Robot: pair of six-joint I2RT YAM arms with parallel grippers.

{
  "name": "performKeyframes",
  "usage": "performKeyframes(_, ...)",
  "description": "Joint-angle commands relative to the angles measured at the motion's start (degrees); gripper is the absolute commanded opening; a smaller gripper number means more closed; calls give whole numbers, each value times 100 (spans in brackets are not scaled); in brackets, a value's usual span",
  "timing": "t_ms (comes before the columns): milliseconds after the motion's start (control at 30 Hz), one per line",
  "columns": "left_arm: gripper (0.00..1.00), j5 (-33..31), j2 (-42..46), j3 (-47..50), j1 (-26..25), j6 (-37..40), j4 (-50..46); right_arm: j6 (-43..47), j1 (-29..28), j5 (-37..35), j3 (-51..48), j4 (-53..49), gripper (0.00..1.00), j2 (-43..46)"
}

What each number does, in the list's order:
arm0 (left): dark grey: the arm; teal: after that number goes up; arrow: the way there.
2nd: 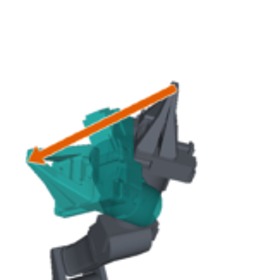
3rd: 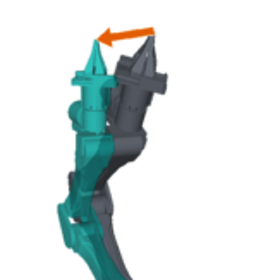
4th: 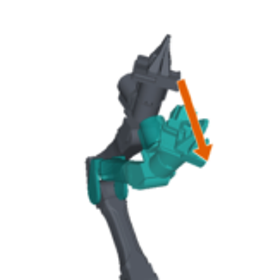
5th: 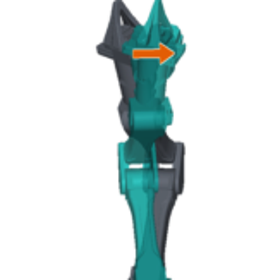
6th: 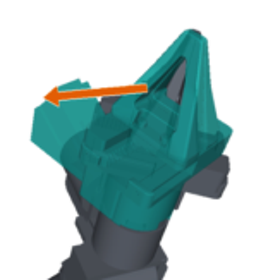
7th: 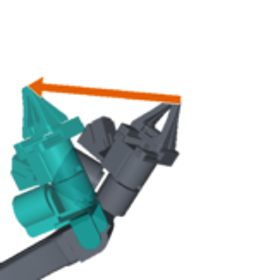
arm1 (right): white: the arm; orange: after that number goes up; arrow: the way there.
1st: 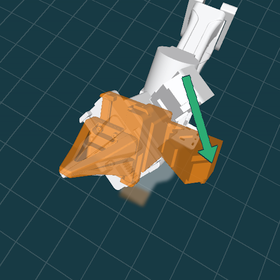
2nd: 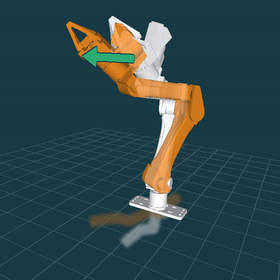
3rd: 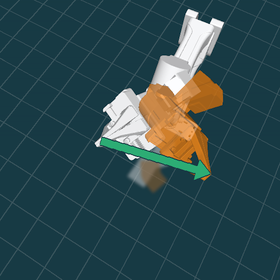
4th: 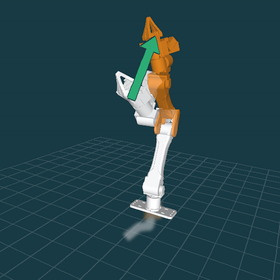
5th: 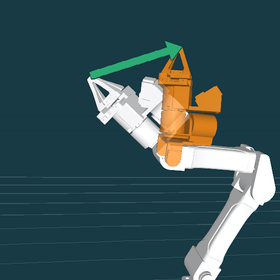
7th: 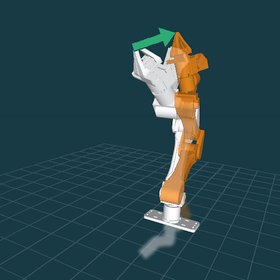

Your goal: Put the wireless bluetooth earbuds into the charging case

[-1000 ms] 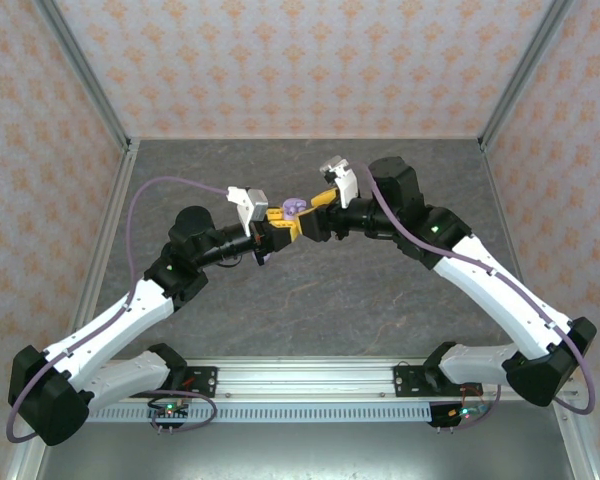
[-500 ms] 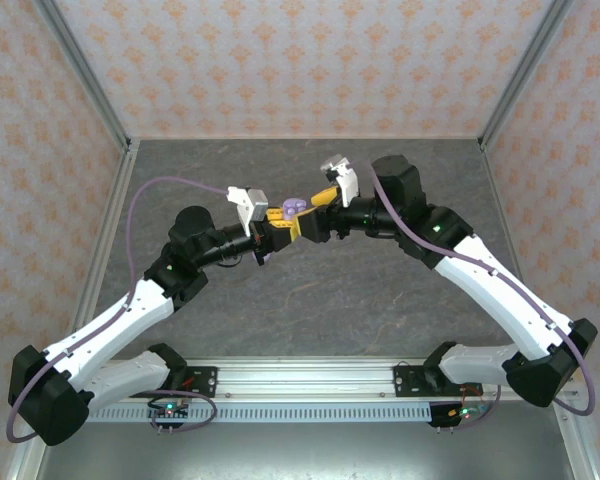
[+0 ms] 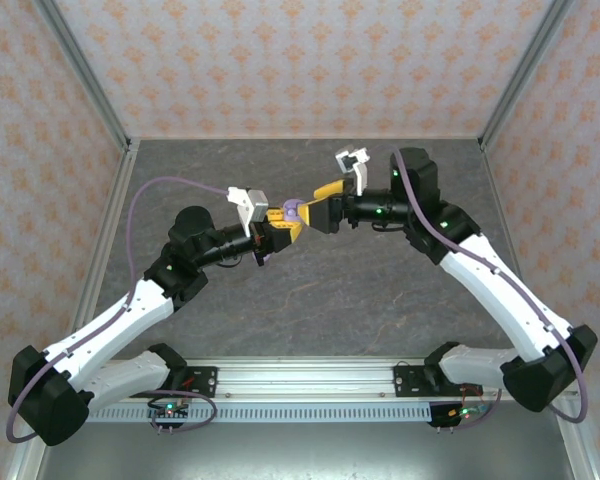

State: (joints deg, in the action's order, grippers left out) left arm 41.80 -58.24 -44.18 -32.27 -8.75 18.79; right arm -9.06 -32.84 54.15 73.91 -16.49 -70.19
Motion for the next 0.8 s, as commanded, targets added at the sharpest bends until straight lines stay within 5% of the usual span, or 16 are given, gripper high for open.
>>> performKeyframes(0, 2, 167, 128, -29, -64, -6, 336, -175, -29, 561, 101, 260, 90, -177)
performKeyframes(267, 2, 110, 65, -76, -73, 23, 253, -123, -140, 1136, 307, 278, 76, -344)
performKeyframes(767, 2, -22, -29, -143, -69, 61, 132, -4, -137, 1011, 18, 469, 69, 200)
